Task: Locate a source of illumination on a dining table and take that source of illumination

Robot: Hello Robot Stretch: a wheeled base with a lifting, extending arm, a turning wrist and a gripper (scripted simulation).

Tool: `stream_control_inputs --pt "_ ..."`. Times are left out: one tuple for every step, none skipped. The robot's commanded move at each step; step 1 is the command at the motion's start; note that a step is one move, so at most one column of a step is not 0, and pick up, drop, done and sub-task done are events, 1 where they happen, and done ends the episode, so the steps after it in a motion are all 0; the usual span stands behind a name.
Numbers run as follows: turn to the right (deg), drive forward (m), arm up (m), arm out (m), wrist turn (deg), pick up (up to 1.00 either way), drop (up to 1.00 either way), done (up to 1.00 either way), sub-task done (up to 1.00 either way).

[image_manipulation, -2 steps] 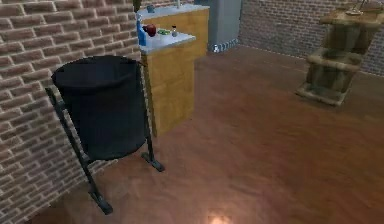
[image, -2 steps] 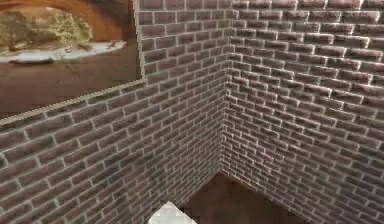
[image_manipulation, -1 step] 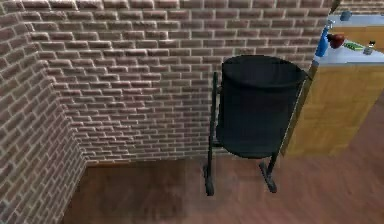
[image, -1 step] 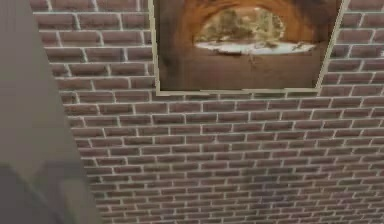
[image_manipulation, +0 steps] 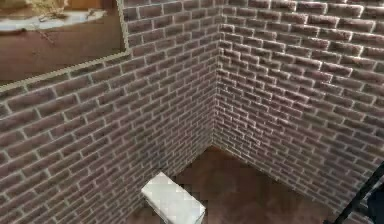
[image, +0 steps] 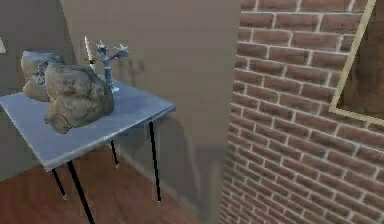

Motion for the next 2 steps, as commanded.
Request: stream_control_inputs --pt "-45.0 0.0 0.0 0.0 0.0 0.0 0.0 0.0 0.0" --pt "-15.0 0.0 0.0 0.0 0.0 0.0 0.0 0.0 0.0"
